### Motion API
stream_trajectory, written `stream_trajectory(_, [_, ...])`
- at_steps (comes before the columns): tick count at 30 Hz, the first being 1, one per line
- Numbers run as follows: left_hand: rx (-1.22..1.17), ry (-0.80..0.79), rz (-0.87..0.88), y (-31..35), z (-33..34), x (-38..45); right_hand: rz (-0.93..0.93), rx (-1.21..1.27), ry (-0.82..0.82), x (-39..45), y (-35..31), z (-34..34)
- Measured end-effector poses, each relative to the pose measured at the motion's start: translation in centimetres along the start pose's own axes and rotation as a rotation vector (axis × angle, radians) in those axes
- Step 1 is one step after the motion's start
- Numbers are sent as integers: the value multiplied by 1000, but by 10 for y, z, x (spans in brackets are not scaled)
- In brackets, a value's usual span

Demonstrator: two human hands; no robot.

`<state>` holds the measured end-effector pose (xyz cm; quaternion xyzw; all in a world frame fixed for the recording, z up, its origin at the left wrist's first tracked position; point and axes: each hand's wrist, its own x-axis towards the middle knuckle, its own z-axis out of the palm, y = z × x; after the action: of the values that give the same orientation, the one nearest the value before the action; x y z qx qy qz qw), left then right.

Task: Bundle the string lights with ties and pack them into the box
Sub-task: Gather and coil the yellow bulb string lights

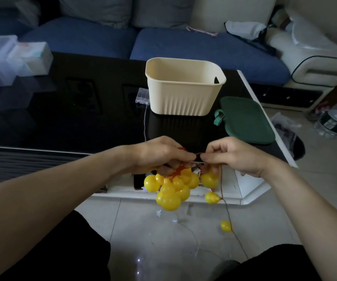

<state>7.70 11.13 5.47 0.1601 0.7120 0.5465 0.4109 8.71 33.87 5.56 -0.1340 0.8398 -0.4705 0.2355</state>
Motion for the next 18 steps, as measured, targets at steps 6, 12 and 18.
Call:
stream_trajectory(6, [-9,-70,-51,-4,3,1,-18,82,106,5,5,1])
stream_trajectory(12, [-68,10,-40,-3,0,3,67,-85,74,4,9,2])
stream_trajectory(18, [-318,148,-39,-4,-7,9,194,-155,54,3,4,1])
